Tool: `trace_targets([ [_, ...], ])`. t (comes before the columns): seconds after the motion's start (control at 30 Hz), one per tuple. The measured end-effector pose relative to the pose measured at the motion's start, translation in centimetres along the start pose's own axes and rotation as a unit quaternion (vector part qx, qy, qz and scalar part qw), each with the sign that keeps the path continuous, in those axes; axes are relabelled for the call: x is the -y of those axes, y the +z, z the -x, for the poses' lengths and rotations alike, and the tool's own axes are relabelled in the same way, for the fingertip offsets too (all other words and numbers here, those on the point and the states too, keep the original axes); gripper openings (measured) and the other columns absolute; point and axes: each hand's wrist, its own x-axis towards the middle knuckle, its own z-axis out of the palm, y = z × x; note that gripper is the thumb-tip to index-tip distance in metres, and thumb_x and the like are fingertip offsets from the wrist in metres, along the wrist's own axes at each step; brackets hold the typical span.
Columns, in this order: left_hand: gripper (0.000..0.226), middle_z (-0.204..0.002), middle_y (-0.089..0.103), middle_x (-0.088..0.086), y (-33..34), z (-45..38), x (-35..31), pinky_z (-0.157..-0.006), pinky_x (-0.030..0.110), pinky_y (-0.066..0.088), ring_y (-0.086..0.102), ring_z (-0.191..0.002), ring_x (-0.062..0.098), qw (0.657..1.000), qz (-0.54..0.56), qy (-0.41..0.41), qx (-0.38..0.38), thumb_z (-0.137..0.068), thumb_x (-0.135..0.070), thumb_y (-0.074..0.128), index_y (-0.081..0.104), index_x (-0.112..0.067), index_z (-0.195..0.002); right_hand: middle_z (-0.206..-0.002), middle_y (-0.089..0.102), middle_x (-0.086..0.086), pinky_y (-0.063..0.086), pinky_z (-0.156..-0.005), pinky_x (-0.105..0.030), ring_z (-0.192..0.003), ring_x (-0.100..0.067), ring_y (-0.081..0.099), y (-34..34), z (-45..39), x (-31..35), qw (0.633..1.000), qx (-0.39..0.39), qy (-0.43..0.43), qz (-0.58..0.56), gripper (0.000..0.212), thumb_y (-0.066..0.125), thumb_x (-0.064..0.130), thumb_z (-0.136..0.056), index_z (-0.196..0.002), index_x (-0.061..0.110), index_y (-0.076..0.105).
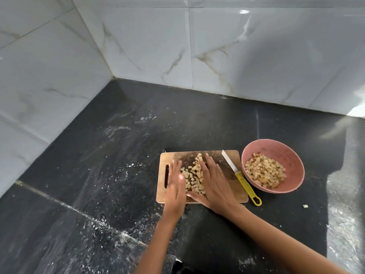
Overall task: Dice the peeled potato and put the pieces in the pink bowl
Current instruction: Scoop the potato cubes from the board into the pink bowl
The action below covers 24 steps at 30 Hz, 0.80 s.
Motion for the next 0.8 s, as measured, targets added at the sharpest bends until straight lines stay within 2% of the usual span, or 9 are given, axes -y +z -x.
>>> trace_targets([
  [0.13,0.074,-0.159,0.015,-0.012,1.0,-0.2,-0.2,-0.121,0.033,0.006,0.003,-0.145,-0.004,1.0,0.004,-0.006,0.02,-0.083,-0.082,0.014,0.018,-0.039,-0.144,-0.159,0.003,-0.015,0.016,-0.118,-0.045,-0.147,-0.03,0.004,-0.2,-1.7,0.1,0.998,0.003,-0.051,-0.026,0.087,0.039,0.068,-0.082,-0.149,0.02,0.013],
  [0.23,0.083,-0.157,0.023,-0.011,1.2,-0.4,-0.1,-0.121,0.037,0.015,0.015,-0.145,0.0,0.999,0.046,0.0,0.003,-0.086,-0.079,0.019,0.022,-0.027,-0.15,-0.157,0.017,-0.017,0.021,-0.116,-0.049,-0.145,-0.034,0.014,-0.1,-2.6,0.2,0.997,0.01,-0.071,-0.017,0.08,0.037,0.064,-0.084,-0.149,0.019,0.026],
  [0.3,0.091,-0.156,0.026,-0.01,1.2,-0.7,-0.3,-0.119,0.032,0.019,0.02,-0.143,0.001,0.998,0.063,0.0,-0.009,-0.084,-0.082,0.02,0.023,-0.02,-0.151,-0.149,0.034,-0.018,0.029,-0.112,-0.051,-0.139,-0.038,0.028,0.1,-3.0,0.2,0.996,0.008,-0.087,0.004,0.07,0.038,0.058,-0.086,-0.143,0.017,0.04],
  [0.37,0.096,-0.154,0.029,-0.009,1.4,-1.1,-0.7,-0.115,0.022,0.022,0.024,-0.141,-0.002,0.997,0.074,0.002,-0.018,-0.081,-0.084,0.021,0.025,-0.019,-0.15,-0.138,0.046,-0.017,0.038,-0.107,-0.05,-0.13,-0.039,0.04,0.4,-3.1,0.1,0.994,-0.016,-0.108,0.02,0.055,0.044,0.047,-0.086,-0.132,0.017,0.051],
  [0.43,0.095,-0.152,0.033,-0.008,1.7,-1.5,-0.8,-0.111,0.014,0.024,0.028,-0.138,-0.004,0.997,0.077,0.005,-0.026,-0.081,-0.084,0.022,0.028,-0.018,-0.149,-0.127,0.052,-0.014,0.045,-0.099,-0.047,-0.12,-0.036,0.047,0.6,-3.1,-0.1,0.99,-0.05,-0.126,0.029,0.043,0.052,0.036,-0.084,-0.122,0.018,0.052],
  [0.53,0.089,-0.147,0.04,-0.009,2.1,-1.8,-0.5,-0.111,0.019,0.027,0.033,-0.135,-0.004,0.997,0.068,0.011,-0.042,-0.083,-0.082,0.022,0.033,-0.019,-0.145,-0.117,0.055,-0.009,0.049,-0.083,-0.039,-0.106,-0.03,0.053,0.5,-3.3,-0.2,0.985,-0.095,-0.132,0.063,0.032,0.052,0.033,-0.081,-0.111,0.021,0.048],
  [0.63,0.091,-0.143,0.046,-0.006,2.6,-2.0,-0.4,-0.112,0.027,0.03,0.038,-0.133,0.001,0.996,0.068,0.01,-0.054,-0.084,-0.08,0.022,0.04,-0.012,-0.143,-0.108,0.056,-0.006,0.047,-0.071,-0.035,-0.093,-0.024,0.053,0.3,-3.9,-0.3,0.983,-0.11,-0.12,0.086,0.031,0.065,0.031,-0.077,-0.104,0.021,0.053],
  [0.73,0.089,-0.138,0.051,-0.005,3.1,-2.1,-0.8,-0.11,0.025,0.035,0.043,-0.129,0.001,0.995,0.079,0.011,-0.065,-0.086,-0.077,0.023,0.045,-0.01,-0.14,-0.098,0.057,-0.004,0.043,-0.061,-0.033,-0.082,-0.023,0.053,0.3,-4.5,-0.4,0.983,-0.123,-0.089,0.107,0.021,0.065,0.028,-0.078,-0.096,0.019,0.06],
  [0.8,0.09,-0.133,0.054,-0.011,3.2,-2.3,-0.8,-0.103,0.018,0.037,0.046,-0.124,-0.004,0.994,0.077,0.021,-0.074,-0.087,-0.078,0.022,0.048,-0.008,-0.138,-0.094,0.058,-0.003,0.043,-0.055,-0.033,-0.079,-0.022,0.053,0.3,-4.7,-0.3,0.984,-0.128,-0.071,0.105,0.015,0.061,0.027,-0.081,-0.093,0.018,0.061],
])
